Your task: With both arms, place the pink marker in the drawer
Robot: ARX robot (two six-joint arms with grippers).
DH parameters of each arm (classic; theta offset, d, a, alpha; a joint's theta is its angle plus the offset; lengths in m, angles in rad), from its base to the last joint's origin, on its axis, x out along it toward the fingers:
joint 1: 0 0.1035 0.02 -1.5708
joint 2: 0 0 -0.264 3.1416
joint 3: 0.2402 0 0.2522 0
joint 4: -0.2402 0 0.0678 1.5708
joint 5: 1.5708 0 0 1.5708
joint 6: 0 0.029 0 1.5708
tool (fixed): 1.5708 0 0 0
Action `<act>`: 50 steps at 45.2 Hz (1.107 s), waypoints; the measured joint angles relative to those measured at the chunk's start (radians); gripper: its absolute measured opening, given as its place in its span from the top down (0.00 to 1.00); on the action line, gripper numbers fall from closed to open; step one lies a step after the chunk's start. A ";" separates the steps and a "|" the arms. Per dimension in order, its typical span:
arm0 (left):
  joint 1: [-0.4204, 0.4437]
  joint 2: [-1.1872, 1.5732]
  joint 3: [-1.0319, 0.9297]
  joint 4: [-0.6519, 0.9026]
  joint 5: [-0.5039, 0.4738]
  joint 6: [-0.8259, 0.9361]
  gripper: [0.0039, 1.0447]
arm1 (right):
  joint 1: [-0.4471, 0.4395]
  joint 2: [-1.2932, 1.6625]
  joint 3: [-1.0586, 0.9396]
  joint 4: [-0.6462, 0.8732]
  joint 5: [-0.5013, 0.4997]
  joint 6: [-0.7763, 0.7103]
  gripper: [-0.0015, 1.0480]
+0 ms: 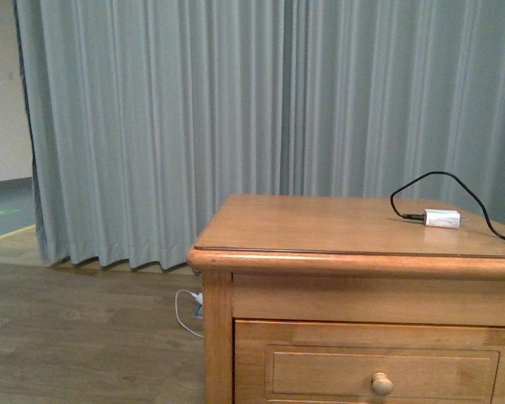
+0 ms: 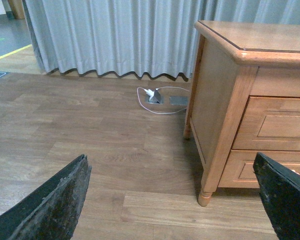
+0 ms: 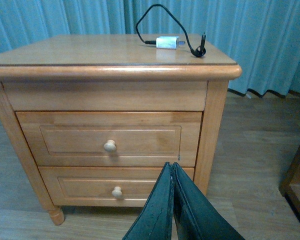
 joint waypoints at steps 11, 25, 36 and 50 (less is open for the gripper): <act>0.000 0.000 0.000 0.000 0.000 0.000 0.06 | 0.000 -0.079 -0.005 -0.069 -0.001 0.000 0.99; 0.000 0.000 0.000 0.000 0.000 0.000 0.06 | 0.000 -0.267 -0.004 -0.290 -0.002 -0.001 0.99; 0.000 0.000 0.000 0.000 0.000 0.000 0.06 | 0.000 -0.302 -0.004 -0.301 -0.002 -0.001 0.99; 0.000 0.000 0.000 0.000 0.000 0.000 0.06 | 0.000 -0.303 -0.004 -0.301 -0.002 -0.002 0.56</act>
